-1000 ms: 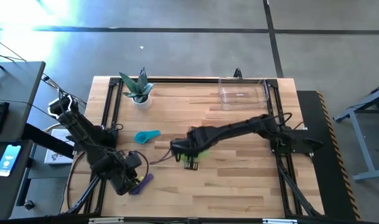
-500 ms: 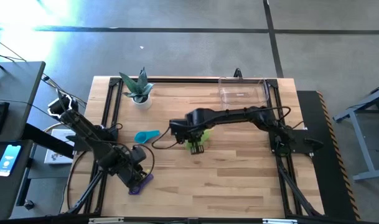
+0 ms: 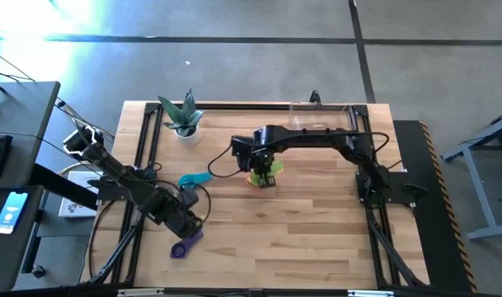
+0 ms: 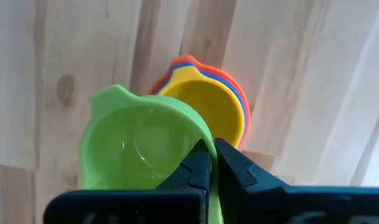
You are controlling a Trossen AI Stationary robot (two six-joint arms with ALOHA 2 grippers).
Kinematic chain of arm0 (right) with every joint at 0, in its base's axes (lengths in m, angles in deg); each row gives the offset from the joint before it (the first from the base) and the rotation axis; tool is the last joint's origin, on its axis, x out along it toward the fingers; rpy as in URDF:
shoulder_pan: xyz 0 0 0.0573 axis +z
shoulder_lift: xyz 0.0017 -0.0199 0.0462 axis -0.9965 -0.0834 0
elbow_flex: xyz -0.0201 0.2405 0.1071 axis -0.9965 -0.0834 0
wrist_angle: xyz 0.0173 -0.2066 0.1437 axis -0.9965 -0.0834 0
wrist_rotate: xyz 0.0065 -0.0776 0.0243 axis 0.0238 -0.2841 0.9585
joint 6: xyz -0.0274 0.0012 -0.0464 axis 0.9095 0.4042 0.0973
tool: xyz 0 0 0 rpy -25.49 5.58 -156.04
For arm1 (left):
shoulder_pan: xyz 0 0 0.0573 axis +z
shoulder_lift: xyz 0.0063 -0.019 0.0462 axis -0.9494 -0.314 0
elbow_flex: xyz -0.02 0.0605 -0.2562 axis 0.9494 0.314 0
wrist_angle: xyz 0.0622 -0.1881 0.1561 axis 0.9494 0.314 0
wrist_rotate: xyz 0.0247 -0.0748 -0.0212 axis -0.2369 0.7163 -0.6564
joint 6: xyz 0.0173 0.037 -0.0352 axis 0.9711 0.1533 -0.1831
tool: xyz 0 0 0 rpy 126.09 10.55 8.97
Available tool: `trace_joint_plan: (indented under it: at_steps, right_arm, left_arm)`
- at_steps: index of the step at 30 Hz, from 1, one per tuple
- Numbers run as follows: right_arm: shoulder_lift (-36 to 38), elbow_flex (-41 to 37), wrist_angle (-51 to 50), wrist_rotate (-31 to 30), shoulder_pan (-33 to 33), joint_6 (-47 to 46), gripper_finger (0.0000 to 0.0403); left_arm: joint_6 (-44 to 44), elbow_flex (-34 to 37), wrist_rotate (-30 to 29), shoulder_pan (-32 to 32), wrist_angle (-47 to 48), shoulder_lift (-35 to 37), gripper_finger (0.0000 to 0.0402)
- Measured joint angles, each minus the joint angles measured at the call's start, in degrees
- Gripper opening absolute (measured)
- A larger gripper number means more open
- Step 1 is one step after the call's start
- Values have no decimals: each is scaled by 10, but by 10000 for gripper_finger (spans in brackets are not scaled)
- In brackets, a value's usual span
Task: Nest measuring cups in basket
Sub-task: Stack the green measuring cup on top of the yellow measuring cup
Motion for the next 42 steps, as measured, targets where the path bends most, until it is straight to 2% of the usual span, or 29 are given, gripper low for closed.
trace_joint_plan:
  at_steps: [9, 20, 30, 42]
  right_arm:
    - [22, -37, 68, 2, -9, 45, 0]
    - [21, -116, 117, 12, -20, 46, 0]
    - [21, -119, 120, 13, -20, 49, 2]
    - [21, -119, 116, 12, -20, 85, 68]
  left_arm:
    - [3, 0, 13, 31, 0, 0, 90]
    - [3, 0, 13, 56, -2, 0, 90]
    - [3, 0, 13, 85, -2, 0, 90]
    - [3, 0, 13, 89, -2, 0, 90]
